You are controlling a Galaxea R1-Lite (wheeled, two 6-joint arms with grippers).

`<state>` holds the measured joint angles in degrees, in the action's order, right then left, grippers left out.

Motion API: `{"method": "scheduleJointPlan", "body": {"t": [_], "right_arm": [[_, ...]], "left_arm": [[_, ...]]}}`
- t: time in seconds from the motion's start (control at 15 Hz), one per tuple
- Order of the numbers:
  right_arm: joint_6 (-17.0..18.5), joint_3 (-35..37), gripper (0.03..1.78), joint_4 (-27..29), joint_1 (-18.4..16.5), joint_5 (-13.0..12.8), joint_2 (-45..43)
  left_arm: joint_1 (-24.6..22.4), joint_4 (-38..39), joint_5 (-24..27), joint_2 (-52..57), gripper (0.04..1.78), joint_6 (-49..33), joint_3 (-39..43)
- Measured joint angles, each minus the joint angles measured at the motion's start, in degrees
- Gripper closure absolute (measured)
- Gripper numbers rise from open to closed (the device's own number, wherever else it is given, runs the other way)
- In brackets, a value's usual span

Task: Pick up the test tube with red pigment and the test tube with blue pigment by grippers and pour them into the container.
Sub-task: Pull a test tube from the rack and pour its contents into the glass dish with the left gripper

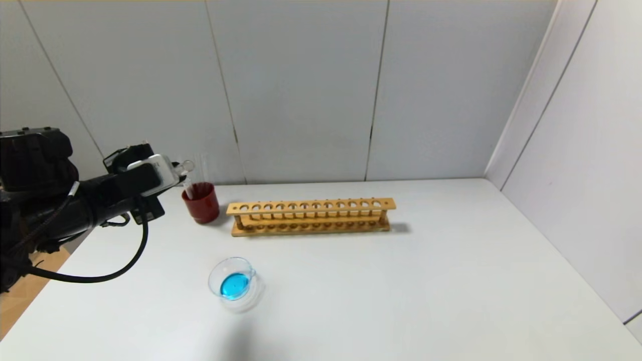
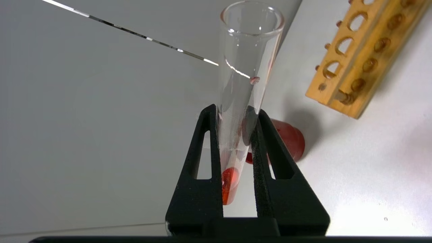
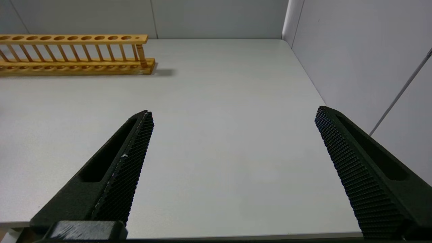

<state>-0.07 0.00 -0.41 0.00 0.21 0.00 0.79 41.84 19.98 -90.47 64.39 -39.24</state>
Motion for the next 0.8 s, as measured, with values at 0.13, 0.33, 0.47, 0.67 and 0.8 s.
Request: {"method": "scheduleJointPlan", "body": {"t": [0.13,0.33,0.47,0.67,0.8], "right_arm": [[0.00,0.00,0.06,0.00,0.00,0.00,0.00],[0.00,0.00,0.06,0.01,0.00,0.00,0.00],[0.02,0.00,0.06,0.00,0.00,0.01,0.00],[0.00,0.00,0.06,0.01,0.00,-0.02,0.00],[0.00,0.00,0.06,0.00,0.00,0.01,0.00]], "left_arm": [[-0.05,0.30,0.05,0.28,1.52,1.67,0.74],[-0.16,0.59,-0.09,0.41,1.52,4.84,2.36],[-0.17,0.61,-0.11,0.30,1.52,7.22,3.63],[-0.27,0.61,-0.20,0.26,1.52,10.08,5.97],[-0.39,0.61,-0.30,0.09,1.52,11.82,7.50]]}}
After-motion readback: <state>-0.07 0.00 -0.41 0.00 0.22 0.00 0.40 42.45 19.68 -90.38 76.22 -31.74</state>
